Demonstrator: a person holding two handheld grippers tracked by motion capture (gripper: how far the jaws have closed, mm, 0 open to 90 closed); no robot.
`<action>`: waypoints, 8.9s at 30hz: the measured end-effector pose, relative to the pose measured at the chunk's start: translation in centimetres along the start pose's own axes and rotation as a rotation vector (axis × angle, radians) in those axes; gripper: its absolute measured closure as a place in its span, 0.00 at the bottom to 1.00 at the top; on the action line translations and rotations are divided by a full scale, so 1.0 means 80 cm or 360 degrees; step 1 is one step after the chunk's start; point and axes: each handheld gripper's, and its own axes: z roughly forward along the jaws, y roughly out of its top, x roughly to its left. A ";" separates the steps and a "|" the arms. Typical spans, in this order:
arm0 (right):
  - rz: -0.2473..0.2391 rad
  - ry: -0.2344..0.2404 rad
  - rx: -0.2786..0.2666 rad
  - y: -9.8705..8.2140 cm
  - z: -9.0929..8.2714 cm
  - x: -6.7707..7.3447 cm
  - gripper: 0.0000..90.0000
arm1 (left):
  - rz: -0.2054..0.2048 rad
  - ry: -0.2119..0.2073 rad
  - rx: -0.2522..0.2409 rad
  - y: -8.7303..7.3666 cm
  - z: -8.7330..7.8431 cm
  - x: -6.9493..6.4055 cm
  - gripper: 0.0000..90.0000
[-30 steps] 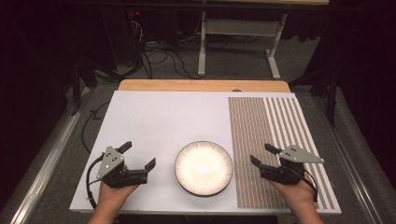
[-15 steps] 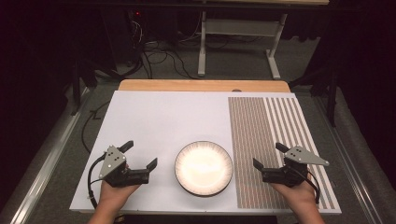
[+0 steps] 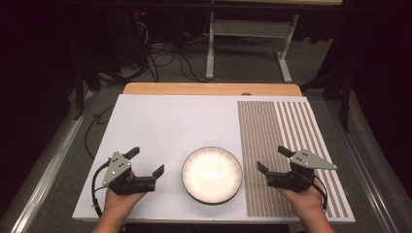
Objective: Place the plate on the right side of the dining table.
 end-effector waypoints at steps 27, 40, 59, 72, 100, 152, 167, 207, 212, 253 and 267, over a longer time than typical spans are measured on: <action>-0.0157 0.0230 0.0142 0.023 0.044 0.050 0.90 | 0.0032 0.0023 0.0006 0.000 -0.002 -0.002 0.00; -0.0219 0.0204 0.0384 -0.001 0.045 0.039 1.00 | 0.0042 0.0015 0.0005 0.001 -0.003 -0.002 0.00; -0.0325 0.0233 0.0551 -0.008 0.055 0.052 1.00 | 0.0026 0.0009 0.0003 0.000 -0.002 -0.001 0.00; -0.0366 0.0220 0.0605 -0.004 0.058 0.055 1.00 | 0.0027 0.0015 -0.0004 0.002 -0.005 -0.002 0.00; -0.0374 0.0311 0.0626 -0.003 0.075 0.073 1.00 | 0.0011 0.0016 -0.0029 0.004 -0.010 0.002 0.00; -0.0419 0.0421 0.0627 -0.004 0.095 0.100 1.00 | -0.0389 -0.0429 0.0650 -0.006 0.064 -0.043 0.17; -0.0441 0.0413 0.0634 -0.004 0.094 0.101 1.00 | -0.0559 -0.0344 0.0761 -0.003 0.069 -0.030 0.55; -0.0380 0.0375 0.0525 0.002 0.073 0.096 1.00 | -0.0787 -0.0366 0.0593 -0.001 0.057 -0.019 0.80; -0.0345 0.0345 0.0494 0.005 0.067 0.087 0.98 | -0.0813 -0.0394 0.0553 -0.001 0.055 -0.018 0.81; -0.0042 -0.0038 0.0039 0.007 -0.009 -0.007 0.15 | -0.0315 -0.0192 0.0082 0.013 0.013 -0.005 0.87; -0.0021 -0.0032 -0.0032 0.002 -0.013 -0.010 0.01 | -0.0116 -0.0170 0.0060 0.015 0.007 -0.015 0.86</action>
